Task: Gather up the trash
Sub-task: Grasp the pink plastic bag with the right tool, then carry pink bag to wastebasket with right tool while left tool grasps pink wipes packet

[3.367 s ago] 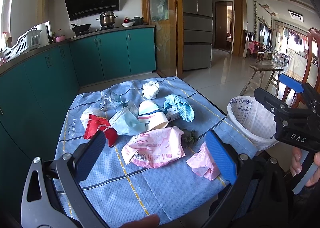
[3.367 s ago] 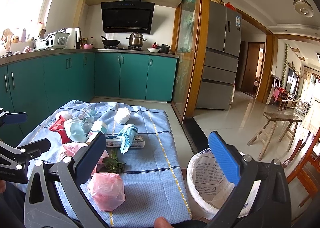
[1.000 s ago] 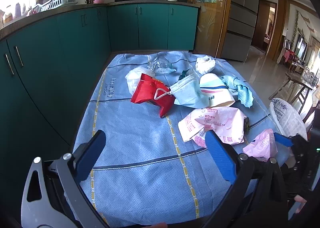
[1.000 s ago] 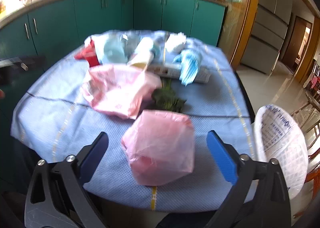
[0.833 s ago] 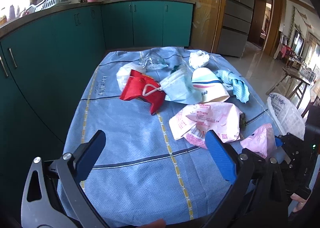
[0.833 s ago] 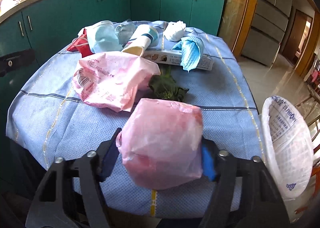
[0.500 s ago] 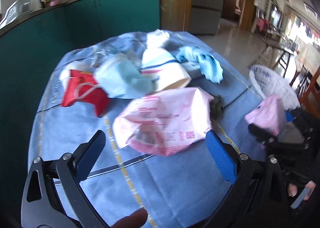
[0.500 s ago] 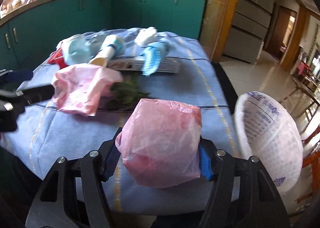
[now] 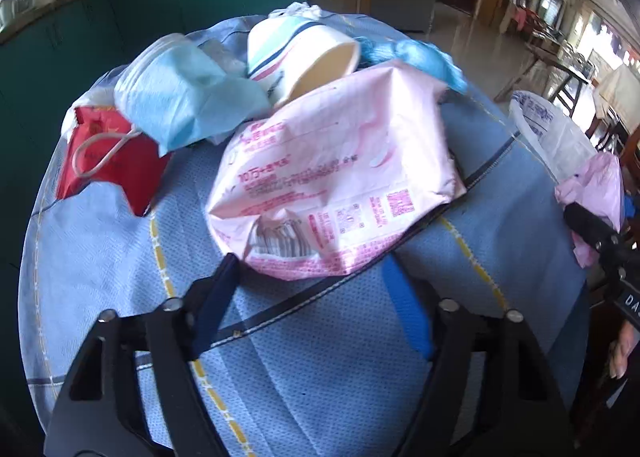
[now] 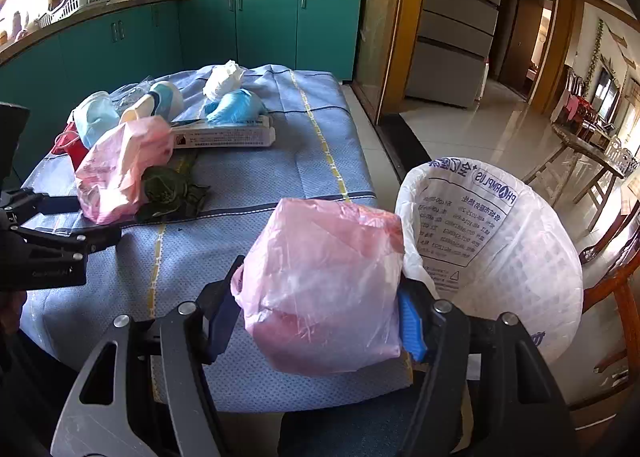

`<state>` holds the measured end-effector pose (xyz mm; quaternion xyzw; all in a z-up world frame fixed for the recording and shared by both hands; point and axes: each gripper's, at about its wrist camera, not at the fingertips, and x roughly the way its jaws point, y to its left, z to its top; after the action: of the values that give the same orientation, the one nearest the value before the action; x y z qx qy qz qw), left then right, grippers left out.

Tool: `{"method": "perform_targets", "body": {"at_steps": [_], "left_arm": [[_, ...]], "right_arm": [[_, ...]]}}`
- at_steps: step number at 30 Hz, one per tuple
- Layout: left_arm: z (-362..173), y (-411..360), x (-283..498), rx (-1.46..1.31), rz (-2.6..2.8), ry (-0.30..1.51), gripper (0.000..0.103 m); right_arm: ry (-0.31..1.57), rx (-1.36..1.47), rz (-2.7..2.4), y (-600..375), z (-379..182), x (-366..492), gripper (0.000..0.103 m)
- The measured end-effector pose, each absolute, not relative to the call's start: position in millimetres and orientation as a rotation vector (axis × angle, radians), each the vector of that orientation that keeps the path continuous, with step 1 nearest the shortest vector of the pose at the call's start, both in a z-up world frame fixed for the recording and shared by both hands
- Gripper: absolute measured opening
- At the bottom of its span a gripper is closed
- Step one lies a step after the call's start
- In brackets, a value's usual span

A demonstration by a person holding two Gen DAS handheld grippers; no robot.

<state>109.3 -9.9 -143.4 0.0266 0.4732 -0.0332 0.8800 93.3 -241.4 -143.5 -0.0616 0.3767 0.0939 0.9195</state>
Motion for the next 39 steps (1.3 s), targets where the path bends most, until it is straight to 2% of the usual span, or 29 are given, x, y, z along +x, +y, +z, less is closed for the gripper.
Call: {"method": "perform_targets", "body": {"at_steps": [3, 6, 8, 9, 10, 14, 24, 26, 32, 33, 34, 35, 36, 37, 39], "left_arm": [[-142, -6, 110, 0.041, -0.065, 0.991, 0.060], [-139, -3, 105, 0.016, -0.056, 0.979, 0.043], [-134, 1, 101, -0.010, -0.059, 0.961, 0.039], [-131, 2, 99, -0.025, -0.061, 0.949, 0.034], [-129, 3, 97, -0.035, -0.062, 0.940, 0.024], [-113, 18, 88, -0.098, -0.059, 0.904, 0.007], [-73, 46, 62, -0.169, -0.011, 0.791, 0.007], [-68, 50, 60, -0.183, -0.007, 0.778, 0.002], [-60, 56, 61, -0.179, 0.006, 0.764, 0.002], [-61, 56, 62, -0.180, 0.002, 0.765, 0.004], [-63, 56, 63, -0.177, -0.001, 0.768, 0.023], [-66, 54, 66, -0.161, 0.016, 0.774, 0.068], [-67, 54, 68, -0.144, 0.048, 0.770, 0.088], [-68, 54, 71, -0.132, 0.069, 0.756, 0.097], [-69, 56, 76, -0.122, 0.092, 0.734, 0.097]], "right_arm": [[0.770, -0.133, 0.205, -238, -144, 93, 0.066], [0.767, -0.134, 0.210, -238, -143, 93, 0.066], [0.765, -0.130, 0.211, -238, -142, 94, 0.066], [0.765, -0.130, 0.212, -238, -141, 93, 0.066], [0.763, -0.131, 0.211, -238, -141, 93, 0.066], [0.753, -0.127, 0.211, -239, -138, 92, 0.066], [0.676, -0.073, 0.237, -242, -115, 90, 0.066], [0.654, -0.048, 0.254, -244, -109, 89, 0.066], [0.639, 0.029, 0.283, -256, -102, 95, 0.066], [0.640, 0.031, 0.280, -257, -102, 96, 0.066], [0.640, 0.029, 0.280, -258, -103, 96, 0.066], [0.640, 0.026, 0.282, -258, -103, 95, 0.066], [0.643, 0.021, 0.284, -258, -104, 95, 0.066], [0.646, 0.018, 0.284, -258, -106, 95, 0.066], [0.649, 0.007, 0.283, -257, -108, 94, 0.066]]}}
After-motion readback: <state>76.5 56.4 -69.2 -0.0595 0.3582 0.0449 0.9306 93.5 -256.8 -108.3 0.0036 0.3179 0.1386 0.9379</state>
